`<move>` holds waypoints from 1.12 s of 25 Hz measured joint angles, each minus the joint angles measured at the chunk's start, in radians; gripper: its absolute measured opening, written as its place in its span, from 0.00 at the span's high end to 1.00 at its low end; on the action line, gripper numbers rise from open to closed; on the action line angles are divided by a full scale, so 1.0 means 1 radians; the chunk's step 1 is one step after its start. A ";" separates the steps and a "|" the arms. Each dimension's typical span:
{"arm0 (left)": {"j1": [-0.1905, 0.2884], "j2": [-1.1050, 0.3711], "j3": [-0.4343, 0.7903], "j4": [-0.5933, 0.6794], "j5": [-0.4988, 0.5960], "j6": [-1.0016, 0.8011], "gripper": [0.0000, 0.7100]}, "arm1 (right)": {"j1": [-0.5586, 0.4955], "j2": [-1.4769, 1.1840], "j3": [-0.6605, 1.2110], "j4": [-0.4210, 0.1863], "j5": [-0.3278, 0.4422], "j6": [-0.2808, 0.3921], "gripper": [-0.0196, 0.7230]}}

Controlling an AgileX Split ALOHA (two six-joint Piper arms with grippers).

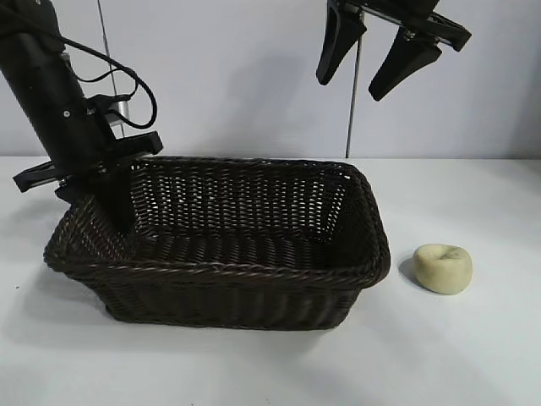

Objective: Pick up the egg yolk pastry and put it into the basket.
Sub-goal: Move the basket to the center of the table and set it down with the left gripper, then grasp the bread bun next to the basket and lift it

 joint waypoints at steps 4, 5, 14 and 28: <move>0.000 0.000 0.000 -0.006 0.002 -0.007 0.37 | 0.000 0.000 0.000 0.000 0.000 0.000 0.32; 0.000 0.000 0.000 -0.005 0.005 -0.010 0.33 | 0.000 0.000 0.000 0.000 0.000 0.000 0.32; 0.000 -0.048 0.000 0.030 0.037 -0.020 0.26 | 0.000 0.000 0.000 0.000 0.001 0.000 0.32; 0.000 -0.296 0.000 0.011 0.073 -0.055 0.25 | 0.000 0.000 0.000 -0.024 0.071 -0.027 0.32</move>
